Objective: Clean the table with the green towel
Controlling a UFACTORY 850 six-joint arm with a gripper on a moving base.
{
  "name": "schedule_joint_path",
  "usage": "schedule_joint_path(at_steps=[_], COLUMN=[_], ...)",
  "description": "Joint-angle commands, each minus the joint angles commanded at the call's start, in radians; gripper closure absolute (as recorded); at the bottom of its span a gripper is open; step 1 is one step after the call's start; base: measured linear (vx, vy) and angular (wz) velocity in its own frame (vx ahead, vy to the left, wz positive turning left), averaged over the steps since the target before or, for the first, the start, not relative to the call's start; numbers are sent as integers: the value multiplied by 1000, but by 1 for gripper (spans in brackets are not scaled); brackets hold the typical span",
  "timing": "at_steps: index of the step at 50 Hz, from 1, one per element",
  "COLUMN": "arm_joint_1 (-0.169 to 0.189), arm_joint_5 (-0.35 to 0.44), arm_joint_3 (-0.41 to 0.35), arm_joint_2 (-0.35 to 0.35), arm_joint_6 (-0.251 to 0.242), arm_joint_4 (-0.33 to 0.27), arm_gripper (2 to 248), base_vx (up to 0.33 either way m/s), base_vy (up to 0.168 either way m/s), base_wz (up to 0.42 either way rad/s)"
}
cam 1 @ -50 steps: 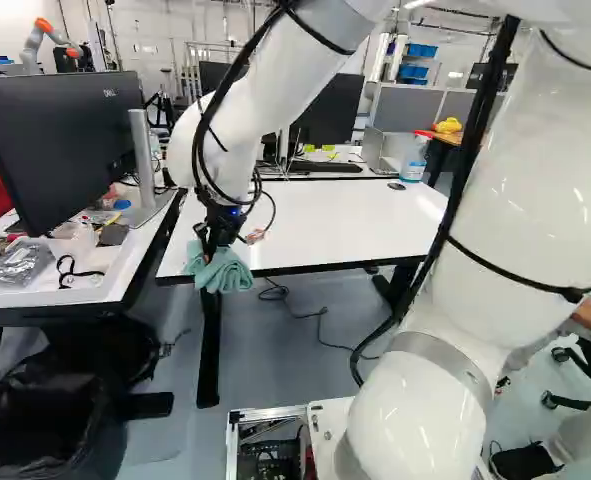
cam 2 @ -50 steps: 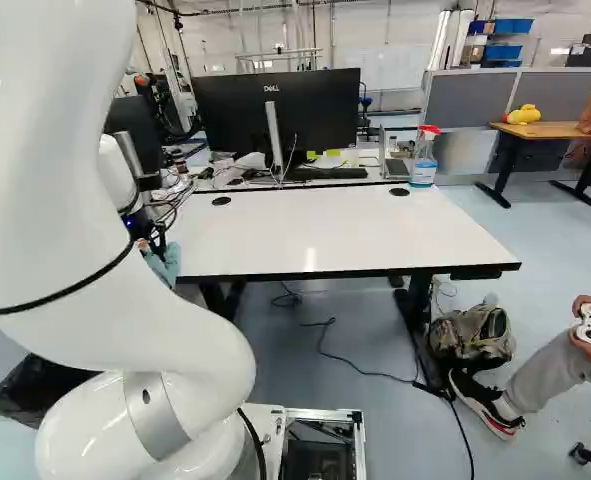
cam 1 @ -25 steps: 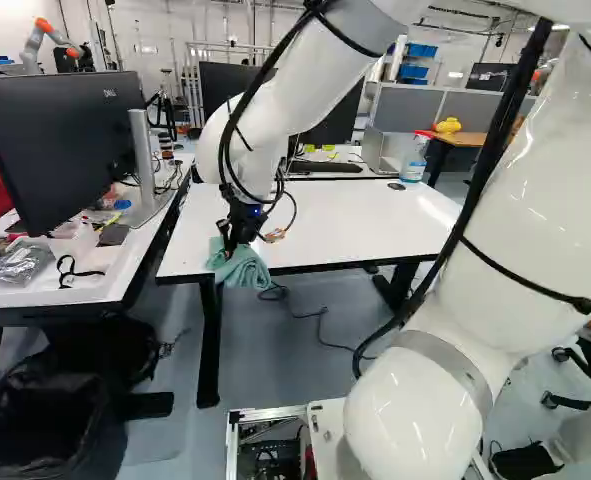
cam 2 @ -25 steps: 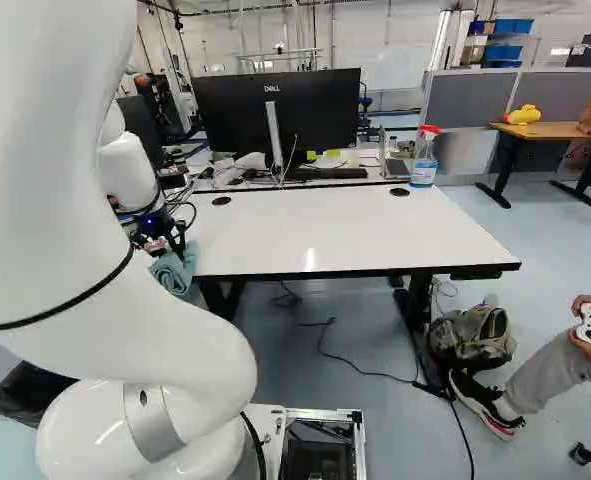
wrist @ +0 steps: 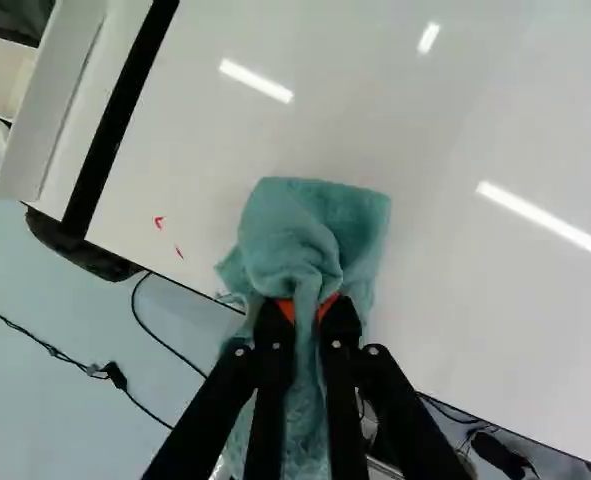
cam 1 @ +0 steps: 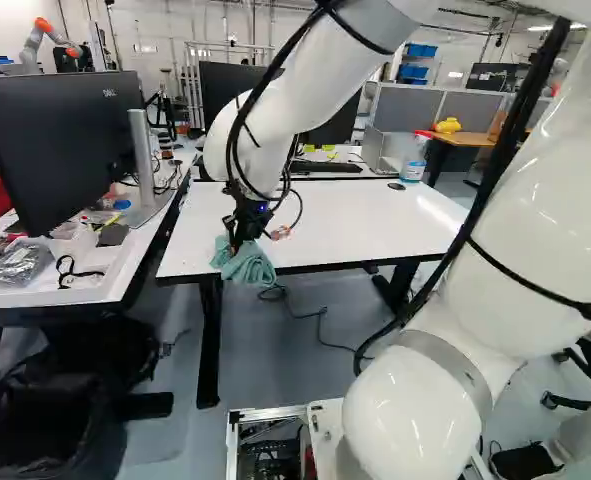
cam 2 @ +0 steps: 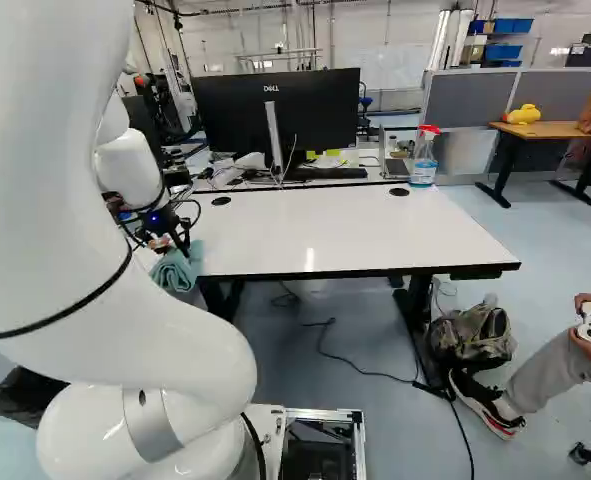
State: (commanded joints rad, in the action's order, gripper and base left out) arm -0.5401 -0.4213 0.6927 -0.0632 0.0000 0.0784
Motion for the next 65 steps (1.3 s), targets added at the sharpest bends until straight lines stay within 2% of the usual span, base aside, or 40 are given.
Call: schedule_joint_path(at_steps=[12, 57, 65], arm_joint_1=[34, 226, 228], arm_joint_5=[0, 0, 0], arm_joint_3=[-6, -74, -74], arm_joint_2=[-44, -152, -152], arm_joint_6=[0, 0, 0], arm_joint_4=[0, 0, 0], arm_gripper=[208, 208, 208], base_vx=[0, 0, 0], base_vy=[0, 0, 0], base_wz=[0, 0, 0])
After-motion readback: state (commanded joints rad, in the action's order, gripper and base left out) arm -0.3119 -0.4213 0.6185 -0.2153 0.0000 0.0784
